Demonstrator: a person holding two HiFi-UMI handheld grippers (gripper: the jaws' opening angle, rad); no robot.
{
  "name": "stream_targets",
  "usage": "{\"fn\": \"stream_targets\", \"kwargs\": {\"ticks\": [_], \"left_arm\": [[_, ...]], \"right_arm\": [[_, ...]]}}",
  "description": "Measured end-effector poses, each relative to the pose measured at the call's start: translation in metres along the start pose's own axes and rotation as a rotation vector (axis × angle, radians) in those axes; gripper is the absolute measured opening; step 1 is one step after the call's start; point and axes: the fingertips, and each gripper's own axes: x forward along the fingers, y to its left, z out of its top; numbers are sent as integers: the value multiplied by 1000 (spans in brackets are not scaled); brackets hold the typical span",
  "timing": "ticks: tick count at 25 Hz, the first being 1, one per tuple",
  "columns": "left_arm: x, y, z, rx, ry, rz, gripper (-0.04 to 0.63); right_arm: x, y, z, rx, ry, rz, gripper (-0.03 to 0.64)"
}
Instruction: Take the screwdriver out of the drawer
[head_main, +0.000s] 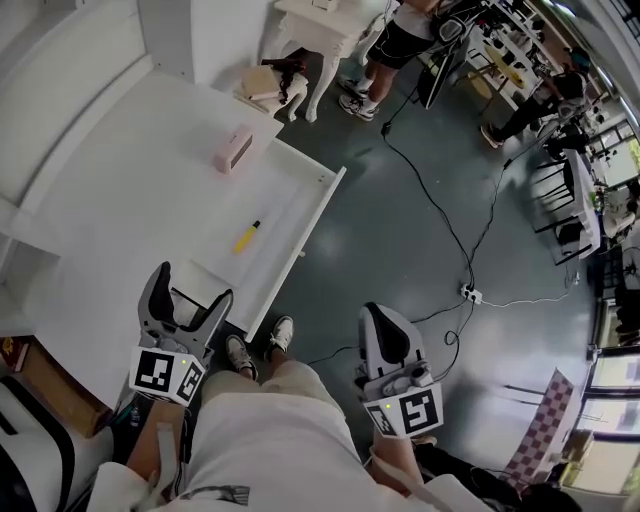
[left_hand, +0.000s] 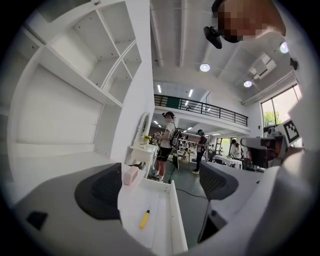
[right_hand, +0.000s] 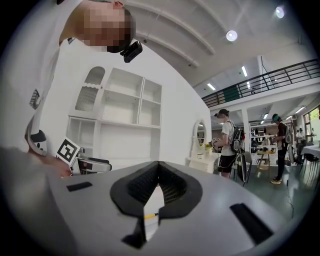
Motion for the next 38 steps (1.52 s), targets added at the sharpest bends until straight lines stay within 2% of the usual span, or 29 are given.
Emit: {"fn": "stream_targets", "kwargs": {"ticks": [8, 11, 15, 20, 29, 34, 38], "left_arm": [[48, 4, -38, 7, 84, 41, 469], [67, 8, -55, 13, 128, 60, 469], [89, 9, -84, 47, 213, 60, 469], [125, 24, -139, 93, 356, 45, 468], [181, 62, -249, 165, 603, 44, 439], [202, 75, -282, 207, 702, 28, 408], [218, 74, -304, 252, 769, -14, 379]], "right_arm": [[43, -37, 5, 1, -30, 63, 9], [56, -47, -7, 23, -13, 87, 9], [72, -55, -21, 53, 15, 119, 9], [88, -57, -33, 66, 41, 144, 9], [84, -81, -70, 83, 118, 106, 9], [76, -86, -85, 93, 154, 81, 9], [70, -91, -93, 95, 171, 55, 9]]}}
